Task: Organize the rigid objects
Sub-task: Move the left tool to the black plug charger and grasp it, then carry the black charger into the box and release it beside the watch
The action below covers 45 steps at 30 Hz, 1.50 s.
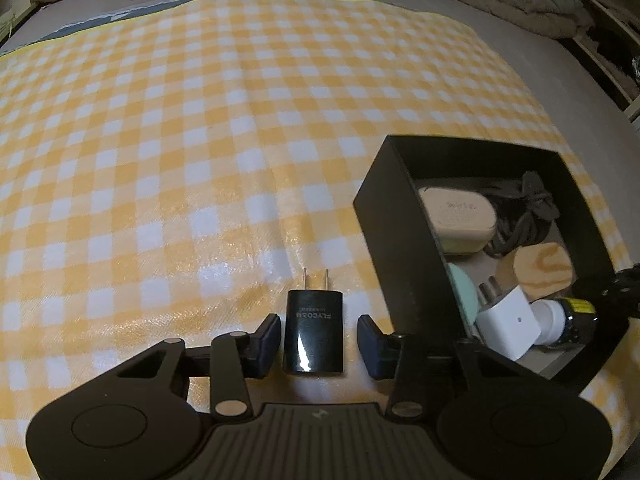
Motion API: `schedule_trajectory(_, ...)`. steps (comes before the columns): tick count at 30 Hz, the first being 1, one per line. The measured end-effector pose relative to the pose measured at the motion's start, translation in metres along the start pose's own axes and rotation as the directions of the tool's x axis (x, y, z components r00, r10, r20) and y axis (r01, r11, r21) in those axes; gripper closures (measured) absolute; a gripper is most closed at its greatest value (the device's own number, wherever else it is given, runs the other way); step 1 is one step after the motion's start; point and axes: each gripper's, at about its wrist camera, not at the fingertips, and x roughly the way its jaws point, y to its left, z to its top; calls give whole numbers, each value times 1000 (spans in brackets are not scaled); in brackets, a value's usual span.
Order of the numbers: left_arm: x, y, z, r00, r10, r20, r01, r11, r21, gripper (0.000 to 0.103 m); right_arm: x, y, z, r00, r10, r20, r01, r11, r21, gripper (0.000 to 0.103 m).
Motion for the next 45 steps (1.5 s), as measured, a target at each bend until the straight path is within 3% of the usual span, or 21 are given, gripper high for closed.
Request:
schedule_trajectory(2, 2, 0, 0, 1000, 7, 3, -7, 1000, 3, 62, 0, 0, 0, 1000, 0, 0, 0, 1000, 0, 97)
schedule_trajectory(4, 3, 1, 1, 1000, 23, 5, -23, 1000, 1, 70, 0, 0, 0, 1000, -1, 0, 1, 1000, 0, 97)
schedule_trajectory(12, -13, 1, 4, 998, 45, 37, -44, 999, -20, 70, 0, 0, 0, 1000, -1, 0, 1, 1000, -1, 97)
schedule_trajectory(15, -39, 0, 8, 993, 21, 115, -17, 999, -41, 70, 0, -1, 1, 1000, -2, -2, 2, 1000, 1, 97)
schedule_trajectory(22, -92, -9, 16, 961, -86, 264, 114, 989, -92, 70, 0, 0, -1, 1000, -2, -2, 2, 1000, -1, 97)
schedule_trajectory(26, -105, -30, 13, 949, -138, 283, 153, 988, -32, 70, 0, 0, 0, 1000, -4, -2, 4, 1000, -2, 97)
schedule_trajectory(30, -99, -61, 14, 957, -186, 223, 168, 981, 97, 70, 0, 0, 0, 1000, -5, -2, 5, 1000, -4, 97)
schedule_trajectory(32, -92, -75, 12, 961, -204, 187, 170, 969, 182, 70, 0, 0, 0, 1000, -2, -2, 2, 1000, -3, 97)
schedule_trajectory(36, -73, -99, 10, 967, -236, 92, 191, 917, 350, 70, 0, 0, 0, 1000, -3, -2, 3, 1000, -2, 98)
schedule_trajectory(45, -43, -119, 4, 952, -294, -89, 293, 781, 551, 70, 0, 1, 0, 1000, -3, -3, 3, 1000, -2, 97)
